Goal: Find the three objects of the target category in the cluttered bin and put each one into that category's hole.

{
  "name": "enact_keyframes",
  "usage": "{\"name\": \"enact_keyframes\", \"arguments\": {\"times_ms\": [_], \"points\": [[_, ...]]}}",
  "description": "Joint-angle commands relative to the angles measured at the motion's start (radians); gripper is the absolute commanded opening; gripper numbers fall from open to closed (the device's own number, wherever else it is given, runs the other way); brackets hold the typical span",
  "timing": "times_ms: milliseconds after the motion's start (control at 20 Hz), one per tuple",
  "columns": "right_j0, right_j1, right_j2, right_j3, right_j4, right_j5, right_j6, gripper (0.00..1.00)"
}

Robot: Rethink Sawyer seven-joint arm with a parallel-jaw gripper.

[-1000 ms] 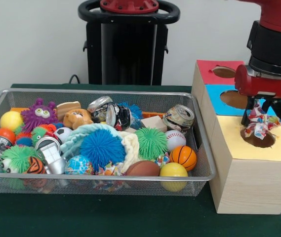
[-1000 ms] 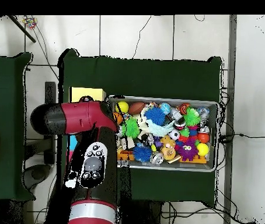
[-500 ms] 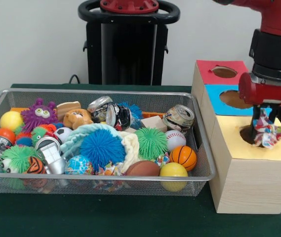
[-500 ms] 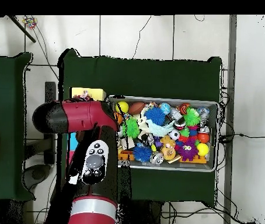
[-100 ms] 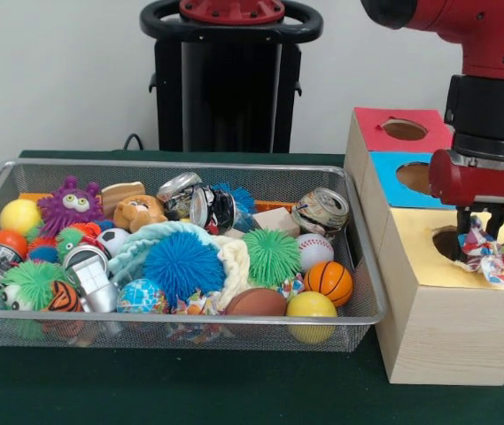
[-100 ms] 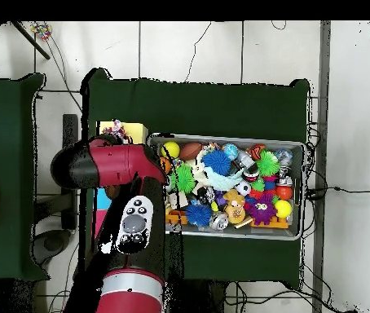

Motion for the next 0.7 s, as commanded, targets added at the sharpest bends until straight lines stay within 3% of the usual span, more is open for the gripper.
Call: {"name": "enact_keyframes", "arguments": {"times_ms": [50, 250, 700], "points": [[-0.015, 0.096, 0.047, -0.034, 0.052, -0.166, 0.245, 0.0], [0.012, 0.106, -0.003, -0.058, 0.056, -0.066, 0.247, 0.0], [0.043, 0.115, -0.074, -0.07, 0.065, 0.06, 0.236, 0.0]]}}
